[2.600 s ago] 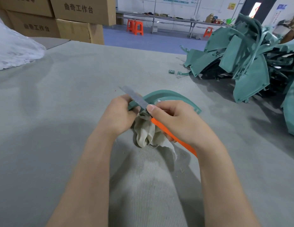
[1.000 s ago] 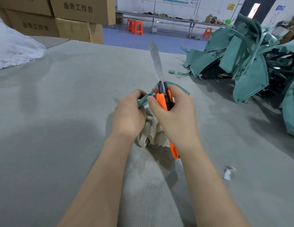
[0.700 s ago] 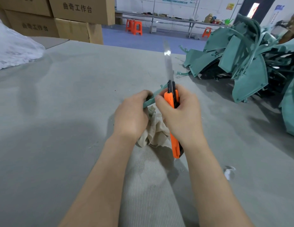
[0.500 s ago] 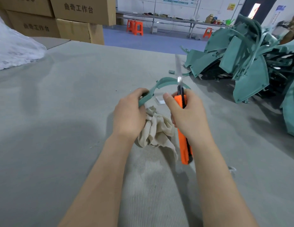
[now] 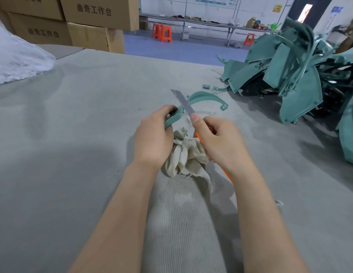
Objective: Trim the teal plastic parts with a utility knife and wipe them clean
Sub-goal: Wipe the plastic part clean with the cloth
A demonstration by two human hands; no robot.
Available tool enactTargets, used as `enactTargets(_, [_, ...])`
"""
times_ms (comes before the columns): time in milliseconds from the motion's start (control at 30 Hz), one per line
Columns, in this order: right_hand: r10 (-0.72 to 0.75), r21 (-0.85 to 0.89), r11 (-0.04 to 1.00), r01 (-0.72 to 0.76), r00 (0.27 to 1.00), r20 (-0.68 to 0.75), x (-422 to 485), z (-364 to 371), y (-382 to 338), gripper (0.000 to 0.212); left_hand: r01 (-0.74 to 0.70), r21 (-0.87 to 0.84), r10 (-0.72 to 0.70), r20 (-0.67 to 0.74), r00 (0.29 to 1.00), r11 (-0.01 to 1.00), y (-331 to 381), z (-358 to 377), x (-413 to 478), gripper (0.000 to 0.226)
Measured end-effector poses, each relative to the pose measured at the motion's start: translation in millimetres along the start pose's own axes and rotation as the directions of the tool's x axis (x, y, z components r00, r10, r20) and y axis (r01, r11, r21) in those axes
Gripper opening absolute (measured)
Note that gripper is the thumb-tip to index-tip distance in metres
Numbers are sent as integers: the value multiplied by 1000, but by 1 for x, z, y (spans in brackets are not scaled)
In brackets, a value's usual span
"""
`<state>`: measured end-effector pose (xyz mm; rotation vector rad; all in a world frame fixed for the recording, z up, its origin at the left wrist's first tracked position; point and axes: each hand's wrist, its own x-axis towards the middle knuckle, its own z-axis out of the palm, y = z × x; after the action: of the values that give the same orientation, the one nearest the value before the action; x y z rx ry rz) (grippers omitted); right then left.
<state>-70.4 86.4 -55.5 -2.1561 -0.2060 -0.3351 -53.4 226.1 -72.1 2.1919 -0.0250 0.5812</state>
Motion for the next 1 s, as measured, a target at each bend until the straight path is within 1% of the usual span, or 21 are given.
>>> enactTargets(233, [-41, 52, 998, 38, 997, 73, -1, 2, 0, 61, 46, -8, -46, 0, 999, 999, -1, -1, -1, 41])
enactTargets(400, [-62, 67, 996, 56, 993, 103, -2, 2, 0, 61, 51, 3, -51, -3, 999, 999, -1, -1, -1, 42])
enactTargets(500, [-96, 108, 991, 80, 983, 154, -3, 5, -3, 61, 99, 34, -99, -2, 995, 994, -3, -2, 2, 39])
enactTargets(567, [-118, 92, 991, 101, 971, 206, -5, 8, -5, 57, 119, -8, -119, 33, 992, 993, -4, -3, 2, 37])
enactTargets(633, [-129, 83, 990, 110, 956, 265, -6, 10, -7, 54, 130, -107, -124, 65, 990, 986, -3, -4, 1, 39])
enactTargets(667, [-127, 119, 988, 98, 956, 263, -7, 11, -8, 53, 135, -121, -129, 59, 990, 983, -4, -4, 1, 38])
enactTargets(700, [-114, 194, 978, 69, 966, 231, -7, 10, -9, 53, 134, -93, -131, 36, 991, 987, -4, -3, 1, 35])
enactTargets(767, [-56, 359, 933, 17, 993, 99, -6, 6, -10, 53, 102, 11, -101, -36, 994, 995, -3, -1, 1, 37])
enactTargets(833, [27, 405, 914, -10, 999, -35, -2, 3, -12, 45, 64, 49, -60, -72, 996, 997, 0, -1, -1, 41])
enactTargets(867, [69, 425, 904, -34, 995, -66, -1, 3, -12, 38, 44, 64, -39, -78, 996, 997, 2, 0, -1, 43])
enactTargets(933, [140, 504, 858, -98, 989, -46, 0, 6, -12, 28, -7, 135, 18, -81, 997, 991, 4, 3, -4, 46])
enactTargets(1000, [160, 547, 827, -130, 987, -9, -1, 13, -13, 30, -63, 205, 81, -80, 994, 977, 8, 6, -8, 47])
